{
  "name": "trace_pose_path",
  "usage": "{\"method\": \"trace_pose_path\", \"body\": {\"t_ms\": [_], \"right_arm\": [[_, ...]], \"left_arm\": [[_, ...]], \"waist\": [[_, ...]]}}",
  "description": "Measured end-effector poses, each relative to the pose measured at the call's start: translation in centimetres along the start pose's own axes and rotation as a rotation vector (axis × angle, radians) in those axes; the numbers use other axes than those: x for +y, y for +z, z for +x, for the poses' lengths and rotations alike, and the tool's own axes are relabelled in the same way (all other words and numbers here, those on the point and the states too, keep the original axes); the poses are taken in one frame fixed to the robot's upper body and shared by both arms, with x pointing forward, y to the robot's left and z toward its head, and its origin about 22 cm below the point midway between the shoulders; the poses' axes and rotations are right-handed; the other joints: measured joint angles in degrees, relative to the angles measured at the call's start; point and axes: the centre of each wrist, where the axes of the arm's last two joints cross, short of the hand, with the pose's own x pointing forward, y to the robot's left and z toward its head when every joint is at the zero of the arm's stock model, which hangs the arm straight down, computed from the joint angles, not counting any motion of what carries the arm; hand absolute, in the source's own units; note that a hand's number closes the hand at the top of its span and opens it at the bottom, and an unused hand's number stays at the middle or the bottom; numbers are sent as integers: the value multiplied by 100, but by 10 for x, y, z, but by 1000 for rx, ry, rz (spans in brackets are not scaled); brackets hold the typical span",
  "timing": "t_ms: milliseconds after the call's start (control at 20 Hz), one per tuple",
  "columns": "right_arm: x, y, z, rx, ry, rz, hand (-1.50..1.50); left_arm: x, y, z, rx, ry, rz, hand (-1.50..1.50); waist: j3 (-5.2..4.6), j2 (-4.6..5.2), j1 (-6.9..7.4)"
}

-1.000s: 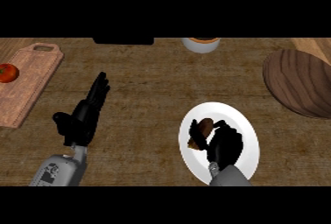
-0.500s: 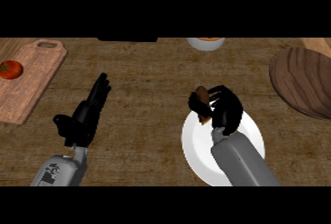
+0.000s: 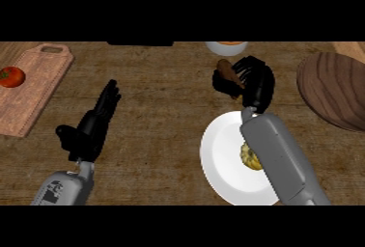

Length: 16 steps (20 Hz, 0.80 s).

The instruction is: Pick the sweet potato from the plate and place it in the bowl

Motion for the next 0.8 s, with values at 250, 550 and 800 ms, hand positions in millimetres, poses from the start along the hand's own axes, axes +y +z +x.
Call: {"method": "trace_pose_path", "body": {"t_ms": [250,550,800], "right_arm": [[-5,-23,36,-130,52,-90,150],[-16,-45,88,-140,150,-165,150],[-38,-69,121,-103,199,-223,150]], "left_arm": [[-1,6,-6,8,-2,17,0],[0,6,-9,12,1,28,0],[-2,2,-9,14,-1,23,0]], "waist": [[-10,-44,-101],[-16,-70,-166],[-15,-64,-172]]}}
